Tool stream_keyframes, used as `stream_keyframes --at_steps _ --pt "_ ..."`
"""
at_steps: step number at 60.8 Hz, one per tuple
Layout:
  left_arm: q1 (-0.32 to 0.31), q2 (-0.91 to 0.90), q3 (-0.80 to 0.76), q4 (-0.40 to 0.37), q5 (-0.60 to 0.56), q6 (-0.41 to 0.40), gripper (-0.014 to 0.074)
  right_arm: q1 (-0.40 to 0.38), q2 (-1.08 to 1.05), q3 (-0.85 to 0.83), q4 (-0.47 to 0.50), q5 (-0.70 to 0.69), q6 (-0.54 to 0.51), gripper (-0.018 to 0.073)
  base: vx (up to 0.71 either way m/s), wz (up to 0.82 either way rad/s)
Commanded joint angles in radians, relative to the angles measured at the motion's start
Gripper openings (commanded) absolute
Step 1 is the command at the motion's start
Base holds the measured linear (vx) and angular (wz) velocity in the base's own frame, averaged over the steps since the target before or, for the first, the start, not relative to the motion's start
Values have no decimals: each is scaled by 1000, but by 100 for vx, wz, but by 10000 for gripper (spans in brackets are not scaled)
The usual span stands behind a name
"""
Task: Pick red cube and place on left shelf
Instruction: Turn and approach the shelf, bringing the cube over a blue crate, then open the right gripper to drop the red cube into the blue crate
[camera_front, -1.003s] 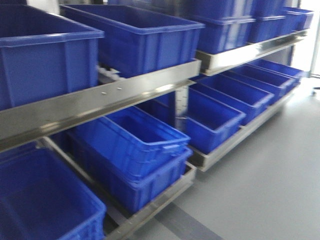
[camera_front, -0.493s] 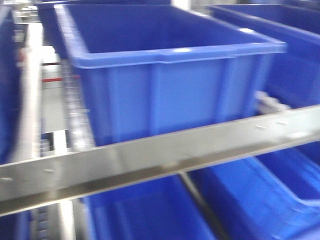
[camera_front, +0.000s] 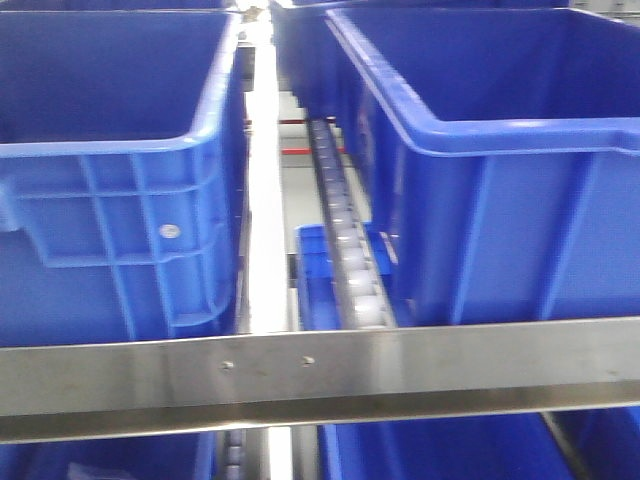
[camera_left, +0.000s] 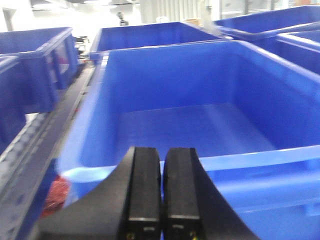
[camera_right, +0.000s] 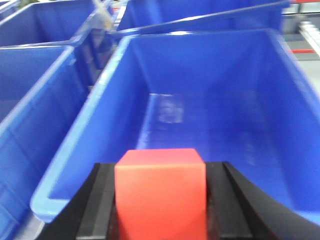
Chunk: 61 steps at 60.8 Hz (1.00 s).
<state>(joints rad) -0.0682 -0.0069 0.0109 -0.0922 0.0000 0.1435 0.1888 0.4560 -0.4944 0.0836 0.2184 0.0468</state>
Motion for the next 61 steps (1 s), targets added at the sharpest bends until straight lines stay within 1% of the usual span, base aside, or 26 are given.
stream_keyframes --at_steps 1,14,61 --pt "-4 8 22 -6 -84 1 106 0 0 -30 -3 -95 -4 49 0 2" --pt "-4 8 22 -6 -84 1 106 0 0 -30 -3 -95 -4 49 1 23" --pt "-4 8 22 -6 -84 1 106 0 0 -30 -3 -95 -4 49 0 -2"
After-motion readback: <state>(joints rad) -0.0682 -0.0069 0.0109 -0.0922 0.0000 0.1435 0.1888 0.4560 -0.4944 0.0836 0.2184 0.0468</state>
